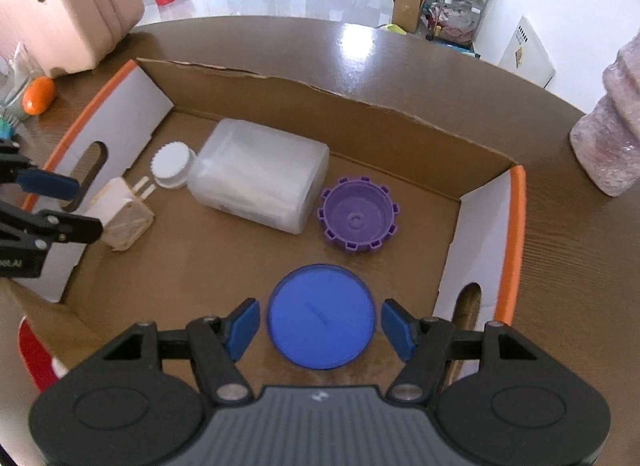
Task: Organize rigid objects
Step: 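Carry the plug and blue lid into the box and open both tools, then withdraw both tools from the box toward the red lint brush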
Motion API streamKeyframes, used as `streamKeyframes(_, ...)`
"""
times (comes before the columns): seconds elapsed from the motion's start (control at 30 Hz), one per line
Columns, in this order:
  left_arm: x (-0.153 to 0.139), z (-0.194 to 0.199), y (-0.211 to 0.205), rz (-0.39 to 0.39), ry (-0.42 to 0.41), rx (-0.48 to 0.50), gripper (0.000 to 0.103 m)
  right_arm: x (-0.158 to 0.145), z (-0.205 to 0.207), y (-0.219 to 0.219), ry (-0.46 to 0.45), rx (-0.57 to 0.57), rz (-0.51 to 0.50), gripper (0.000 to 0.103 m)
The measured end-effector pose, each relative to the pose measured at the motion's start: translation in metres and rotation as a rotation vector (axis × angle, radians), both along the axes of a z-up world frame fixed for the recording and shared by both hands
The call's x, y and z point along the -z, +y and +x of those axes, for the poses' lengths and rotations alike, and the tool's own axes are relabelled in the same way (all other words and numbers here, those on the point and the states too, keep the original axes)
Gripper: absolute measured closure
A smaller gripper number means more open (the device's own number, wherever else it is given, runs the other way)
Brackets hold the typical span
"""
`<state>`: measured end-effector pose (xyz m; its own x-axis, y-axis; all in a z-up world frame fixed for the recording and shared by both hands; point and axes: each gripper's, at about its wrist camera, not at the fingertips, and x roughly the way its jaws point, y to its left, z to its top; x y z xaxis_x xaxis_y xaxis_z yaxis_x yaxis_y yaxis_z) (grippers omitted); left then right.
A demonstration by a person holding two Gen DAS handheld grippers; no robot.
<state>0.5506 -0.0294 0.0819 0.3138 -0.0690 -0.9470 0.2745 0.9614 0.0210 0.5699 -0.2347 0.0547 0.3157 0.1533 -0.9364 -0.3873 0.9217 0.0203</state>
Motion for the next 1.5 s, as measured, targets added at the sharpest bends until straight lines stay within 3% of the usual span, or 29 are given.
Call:
streamKeyframes(0.1,-0.02,-0.017,0.005,-0.005,-0.02,-0.007,0.049,-0.015,-0.015,0.001,-0.016,0.002,-0.004,0.032)
streamKeyframes(0.3,-0.062,-0.06,0.017,-0.023,-0.053,-0.026,0.035,-0.056,-0.057,-0.004,-0.051,0.013,-0.025,0.029)
streamKeyframes(0.47,-0.09,-0.104,0.025,-0.037,-0.063,-0.031,0.029,-0.084,-0.099,-0.01,-0.037,0.031,-0.013,0.02)
streamKeyframes(0.6,-0.101,-0.139,0.032,-0.052,-0.062,-0.045,0.026,-0.096,-0.134,-0.011,-0.011,0.03,0.009,0.02)
streamKeyframes(0.67,-0.102,-0.159,0.034,-0.045,-0.069,-0.04,0.021,-0.099,-0.154,-0.01,-0.008,0.027,0.016,0.02)
streamKeyframes(0.87,-0.095,-0.209,0.04,-0.047,-0.052,-0.014,0.02,-0.095,-0.204,-0.001,0.043,0.01,-0.003,0.02)
streamKeyframes(1.5,-0.054,-0.331,0.035,-0.043,-0.041,0.099,0.019,-0.06,-0.327,0.005,0.063,-0.094,-0.002,0.02)
